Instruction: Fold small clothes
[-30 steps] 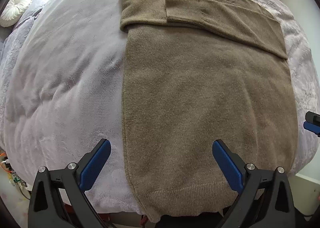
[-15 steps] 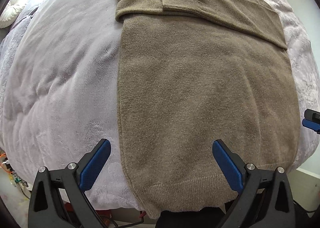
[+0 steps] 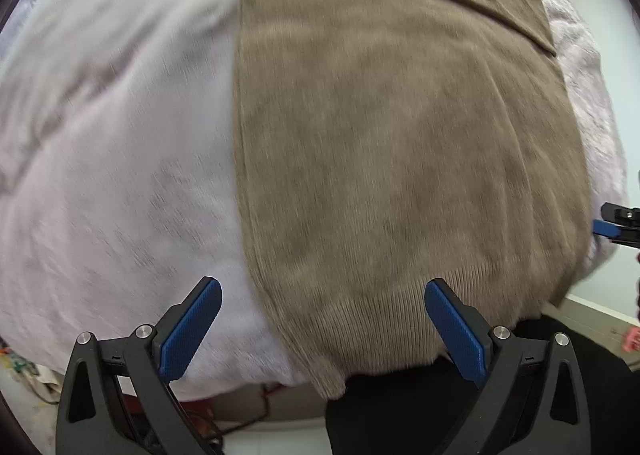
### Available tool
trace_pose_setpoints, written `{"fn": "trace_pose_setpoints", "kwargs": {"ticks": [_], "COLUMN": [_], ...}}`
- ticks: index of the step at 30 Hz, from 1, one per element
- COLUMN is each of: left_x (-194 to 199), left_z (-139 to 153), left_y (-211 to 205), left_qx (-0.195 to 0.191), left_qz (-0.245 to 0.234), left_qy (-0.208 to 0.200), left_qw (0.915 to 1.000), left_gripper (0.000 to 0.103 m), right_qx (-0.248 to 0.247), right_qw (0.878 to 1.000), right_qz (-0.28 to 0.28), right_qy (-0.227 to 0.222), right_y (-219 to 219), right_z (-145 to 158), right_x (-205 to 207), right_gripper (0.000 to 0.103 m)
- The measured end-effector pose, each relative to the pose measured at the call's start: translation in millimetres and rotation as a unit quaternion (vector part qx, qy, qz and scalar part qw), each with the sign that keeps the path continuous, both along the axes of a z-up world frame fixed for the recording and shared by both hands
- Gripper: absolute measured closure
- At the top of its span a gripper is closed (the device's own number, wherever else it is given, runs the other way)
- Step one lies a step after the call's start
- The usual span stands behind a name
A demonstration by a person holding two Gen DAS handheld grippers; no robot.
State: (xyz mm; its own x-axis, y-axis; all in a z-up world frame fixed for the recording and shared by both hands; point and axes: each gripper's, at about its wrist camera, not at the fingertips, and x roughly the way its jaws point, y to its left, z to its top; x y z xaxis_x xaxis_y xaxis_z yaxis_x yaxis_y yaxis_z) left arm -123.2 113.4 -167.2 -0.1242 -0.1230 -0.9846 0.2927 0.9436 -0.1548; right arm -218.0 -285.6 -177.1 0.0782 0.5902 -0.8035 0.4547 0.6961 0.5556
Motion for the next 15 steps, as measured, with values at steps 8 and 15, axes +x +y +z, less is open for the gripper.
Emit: {"fn": "trace_pose_setpoints", "kwargs": {"ticks": [8, 15], "left_x": [-21.7, -14.6], "left_z": [-34.9, -40.8], "left_y": [8.4, 25.0], "left_qx": [-0.071, -0.091], "left_qz": [0.012, 0.039], "left_qy": [0.085, 0.097], "left_qw": [0.9938, 0.9903], "left_gripper": [0.001, 0.001], "right_qx": [0.107, 0.141], "right_qw": [0.994, 0.989], "right_qz": [0.004, 0.029], "right_qy": [-0.009, 0.022], "right_y": [5.7, 33.0], "right_z": [-12.1, -38.6], "right_x": [-28.9, -41.4], "right_gripper": [0.015, 0.014]}}
